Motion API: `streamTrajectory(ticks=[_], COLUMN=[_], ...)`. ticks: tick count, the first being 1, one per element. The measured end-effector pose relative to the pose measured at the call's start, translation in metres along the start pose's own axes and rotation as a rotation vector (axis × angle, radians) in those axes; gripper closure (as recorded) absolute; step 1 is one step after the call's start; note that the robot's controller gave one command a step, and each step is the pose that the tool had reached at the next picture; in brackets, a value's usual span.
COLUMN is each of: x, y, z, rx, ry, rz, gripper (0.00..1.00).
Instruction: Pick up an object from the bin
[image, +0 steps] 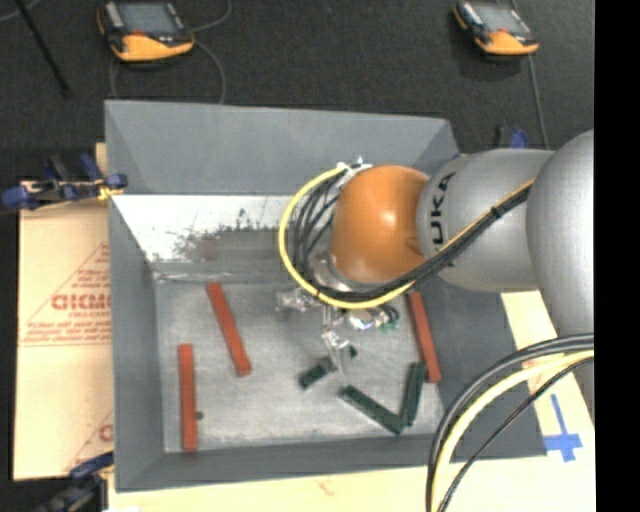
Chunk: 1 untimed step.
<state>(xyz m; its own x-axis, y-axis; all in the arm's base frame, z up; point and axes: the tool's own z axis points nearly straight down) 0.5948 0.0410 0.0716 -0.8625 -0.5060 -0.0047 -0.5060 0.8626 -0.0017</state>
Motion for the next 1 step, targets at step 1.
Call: streamTrajectory(ticks=[1], x=[0.0877], y=[0.0098], z=[0.0003], rx=[-0.001], ry=[0.001], rz=[-0.194], gripper=[0.00])
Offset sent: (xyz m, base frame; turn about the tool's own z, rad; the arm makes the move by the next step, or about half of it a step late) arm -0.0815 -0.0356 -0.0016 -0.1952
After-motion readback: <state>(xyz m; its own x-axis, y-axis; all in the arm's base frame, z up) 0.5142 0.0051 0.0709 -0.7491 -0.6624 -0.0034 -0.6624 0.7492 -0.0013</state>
